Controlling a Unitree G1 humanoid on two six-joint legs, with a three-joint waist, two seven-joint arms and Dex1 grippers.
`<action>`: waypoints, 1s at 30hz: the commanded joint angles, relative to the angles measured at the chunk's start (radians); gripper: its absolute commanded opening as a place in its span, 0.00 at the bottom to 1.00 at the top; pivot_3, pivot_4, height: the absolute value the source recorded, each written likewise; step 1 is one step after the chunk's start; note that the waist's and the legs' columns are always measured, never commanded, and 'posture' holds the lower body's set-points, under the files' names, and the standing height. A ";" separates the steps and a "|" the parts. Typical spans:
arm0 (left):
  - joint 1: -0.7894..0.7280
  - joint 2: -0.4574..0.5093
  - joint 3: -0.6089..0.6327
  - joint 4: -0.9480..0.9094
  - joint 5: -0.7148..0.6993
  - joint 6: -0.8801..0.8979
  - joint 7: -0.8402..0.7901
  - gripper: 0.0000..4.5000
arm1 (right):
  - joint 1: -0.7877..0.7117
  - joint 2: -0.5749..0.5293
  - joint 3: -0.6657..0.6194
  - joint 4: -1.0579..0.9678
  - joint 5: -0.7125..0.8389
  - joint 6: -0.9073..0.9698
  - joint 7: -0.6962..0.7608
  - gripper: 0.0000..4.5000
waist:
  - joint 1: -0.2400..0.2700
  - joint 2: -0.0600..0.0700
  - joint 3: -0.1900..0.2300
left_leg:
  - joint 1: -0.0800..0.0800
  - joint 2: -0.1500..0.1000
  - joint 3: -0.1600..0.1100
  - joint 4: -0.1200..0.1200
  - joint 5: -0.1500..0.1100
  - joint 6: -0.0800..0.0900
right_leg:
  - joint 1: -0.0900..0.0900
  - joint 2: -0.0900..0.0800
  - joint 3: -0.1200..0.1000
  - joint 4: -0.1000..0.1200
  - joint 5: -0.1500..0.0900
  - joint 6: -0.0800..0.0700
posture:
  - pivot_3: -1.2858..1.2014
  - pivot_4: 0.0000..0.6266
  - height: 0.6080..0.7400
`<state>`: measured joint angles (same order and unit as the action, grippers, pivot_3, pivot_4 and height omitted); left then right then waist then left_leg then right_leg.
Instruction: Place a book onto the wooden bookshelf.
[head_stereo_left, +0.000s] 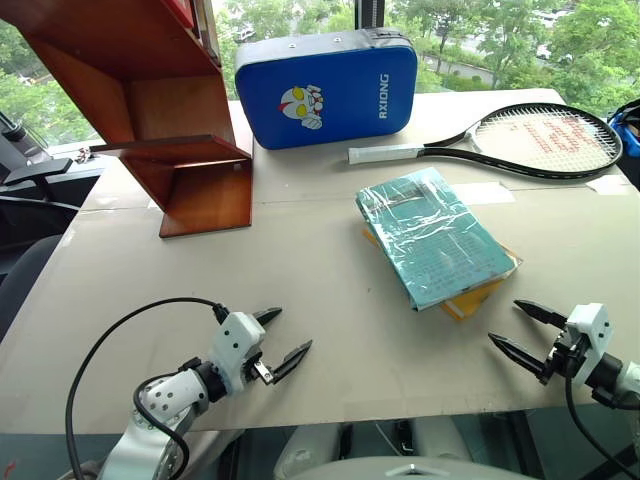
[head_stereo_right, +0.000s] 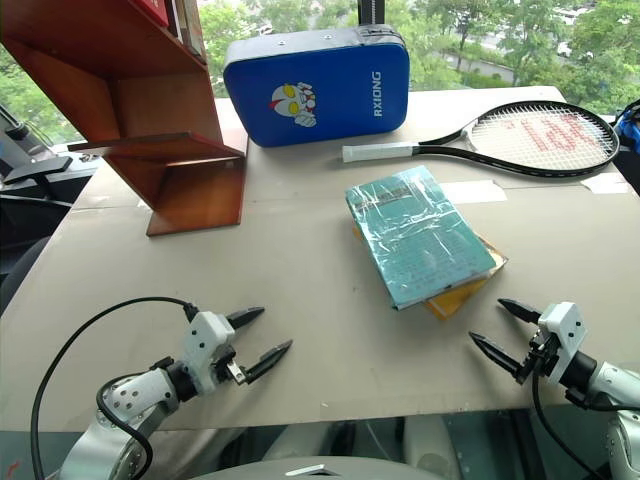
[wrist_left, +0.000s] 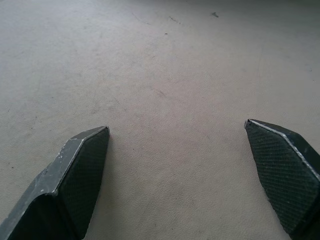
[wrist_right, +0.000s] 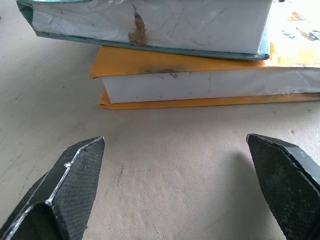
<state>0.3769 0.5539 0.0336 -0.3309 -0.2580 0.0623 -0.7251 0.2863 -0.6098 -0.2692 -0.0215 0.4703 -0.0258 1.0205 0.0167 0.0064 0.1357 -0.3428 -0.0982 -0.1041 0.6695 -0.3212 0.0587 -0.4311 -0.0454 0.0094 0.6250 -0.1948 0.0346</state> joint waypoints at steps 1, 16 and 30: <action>0.029 -0.003 0.007 -0.016 -0.001 0.009 0.006 0.99 | -0.003 -0.011 -0.006 -0.017 0.002 -0.007 0.016 1.00 | 0.000 0.000 0.000 | 0.000 0.000 0.000 0.000 0.000 0.000 | 0.000 0.000 0.000 0.000 0.000 0.000 | 0.52 0.24 1.00; 0.033 0.002 0.009 -0.028 -0.022 0.028 0.005 0.99 | 0.003 -0.022 -0.019 -0.013 -0.002 0.006 0.012 1.00 | 0.000 0.000 0.000 | 0.000 0.000 0.000 0.000 0.000 0.000 | 0.000 0.000 0.000 0.000 0.000 0.000 | 0.52 0.24 1.00; -0.030 0.062 0.051 -0.098 -0.168 0.124 -0.078 0.99 | -0.219 -0.155 -0.096 0.104 -0.107 0.108 -0.190 1.00 | -0.002 -0.001 0.002 | 0.000 0.000 0.000 0.000 0.000 0.000 | 0.000 0.000 0.000 0.000 0.000 0.000 | 0.52 0.24 1.00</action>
<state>0.3775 0.5850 0.0482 -0.3654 -0.3468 0.1310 -0.7671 0.1387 -0.7291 -0.3244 0.0754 0.3937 0.0608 0.9035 0.0146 0.0053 0.1379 -0.3431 -0.0983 -0.1038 0.6699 -0.3210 0.0585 -0.4313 -0.0454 0.0093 0.6252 -0.1947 0.0344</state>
